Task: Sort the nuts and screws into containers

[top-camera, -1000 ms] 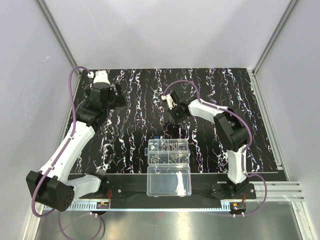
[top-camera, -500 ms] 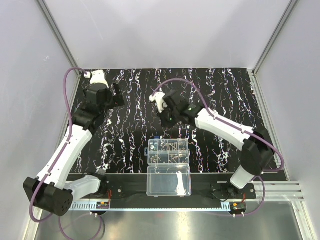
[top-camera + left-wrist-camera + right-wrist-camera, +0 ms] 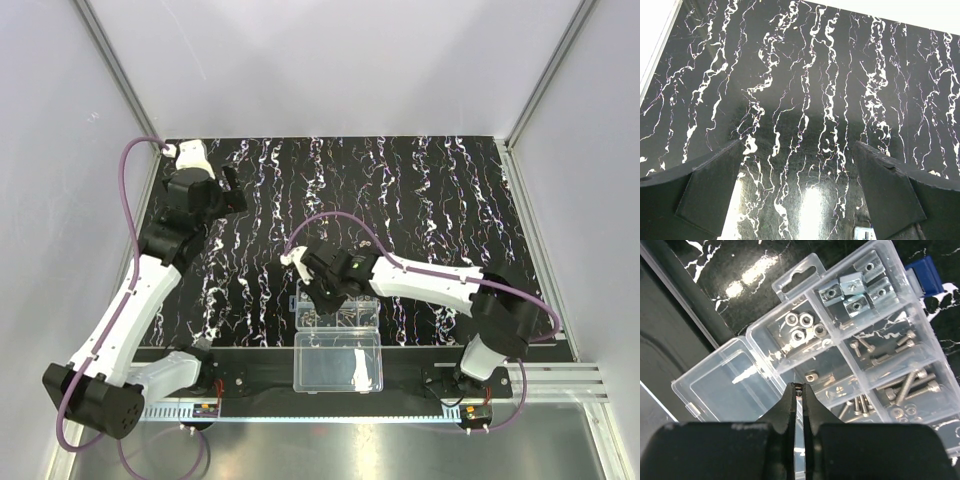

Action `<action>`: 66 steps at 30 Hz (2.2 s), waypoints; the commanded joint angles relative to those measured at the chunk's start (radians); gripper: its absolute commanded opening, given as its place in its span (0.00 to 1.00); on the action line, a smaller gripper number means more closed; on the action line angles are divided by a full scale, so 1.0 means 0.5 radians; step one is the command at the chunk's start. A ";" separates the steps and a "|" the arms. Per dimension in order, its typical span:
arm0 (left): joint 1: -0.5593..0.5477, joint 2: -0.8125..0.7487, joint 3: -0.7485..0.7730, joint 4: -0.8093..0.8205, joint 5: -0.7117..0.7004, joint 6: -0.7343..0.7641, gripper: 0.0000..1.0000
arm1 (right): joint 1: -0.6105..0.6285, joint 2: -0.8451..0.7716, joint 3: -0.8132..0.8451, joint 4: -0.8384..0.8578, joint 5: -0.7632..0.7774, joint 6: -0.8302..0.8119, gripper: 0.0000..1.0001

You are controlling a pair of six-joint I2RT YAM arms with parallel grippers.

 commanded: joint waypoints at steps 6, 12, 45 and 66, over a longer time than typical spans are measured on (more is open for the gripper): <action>0.007 -0.069 0.076 0.049 0.008 -0.018 0.99 | 0.040 0.066 -0.022 0.160 0.207 0.105 0.01; 0.010 -0.066 0.076 0.049 0.014 -0.015 0.99 | 0.040 0.121 0.020 0.071 0.217 0.096 0.03; 0.007 0.020 0.054 0.061 -0.010 0.004 0.99 | -0.764 0.572 0.646 -0.205 0.769 0.660 0.51; 0.007 0.045 0.051 0.067 -0.010 0.013 0.99 | -0.877 0.723 0.542 0.019 0.818 0.682 0.41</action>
